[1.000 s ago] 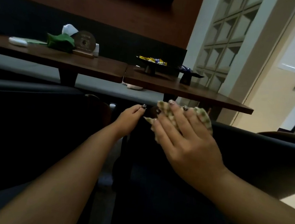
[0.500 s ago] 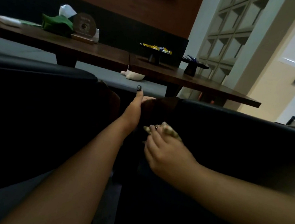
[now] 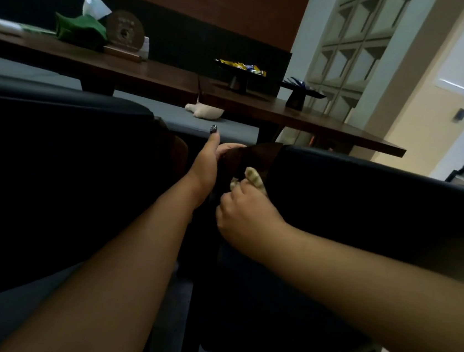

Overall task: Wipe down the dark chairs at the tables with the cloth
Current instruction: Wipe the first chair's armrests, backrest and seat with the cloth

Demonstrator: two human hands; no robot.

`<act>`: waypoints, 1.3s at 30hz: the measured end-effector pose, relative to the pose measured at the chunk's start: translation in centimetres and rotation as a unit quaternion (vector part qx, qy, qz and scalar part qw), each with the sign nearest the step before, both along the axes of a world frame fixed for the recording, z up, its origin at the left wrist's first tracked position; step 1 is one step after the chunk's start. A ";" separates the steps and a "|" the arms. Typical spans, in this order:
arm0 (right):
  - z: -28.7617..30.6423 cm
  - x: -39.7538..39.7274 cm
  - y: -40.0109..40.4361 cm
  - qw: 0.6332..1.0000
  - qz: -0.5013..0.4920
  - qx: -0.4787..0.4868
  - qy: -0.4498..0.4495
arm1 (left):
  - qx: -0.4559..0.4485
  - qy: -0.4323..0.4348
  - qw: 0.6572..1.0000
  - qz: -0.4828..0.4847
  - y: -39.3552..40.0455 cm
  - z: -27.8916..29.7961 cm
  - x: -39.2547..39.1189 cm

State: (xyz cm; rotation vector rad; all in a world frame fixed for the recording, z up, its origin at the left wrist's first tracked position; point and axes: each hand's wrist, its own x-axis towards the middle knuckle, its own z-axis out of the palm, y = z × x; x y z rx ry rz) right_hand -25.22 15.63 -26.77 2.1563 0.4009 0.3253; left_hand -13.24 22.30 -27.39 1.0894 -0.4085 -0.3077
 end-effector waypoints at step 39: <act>-3.5 -6.9 -6.9 0.957 0.260 0.097 -0.081 | 0.164 -0.331 0.928 0.038 -1.3 6.1 -7.9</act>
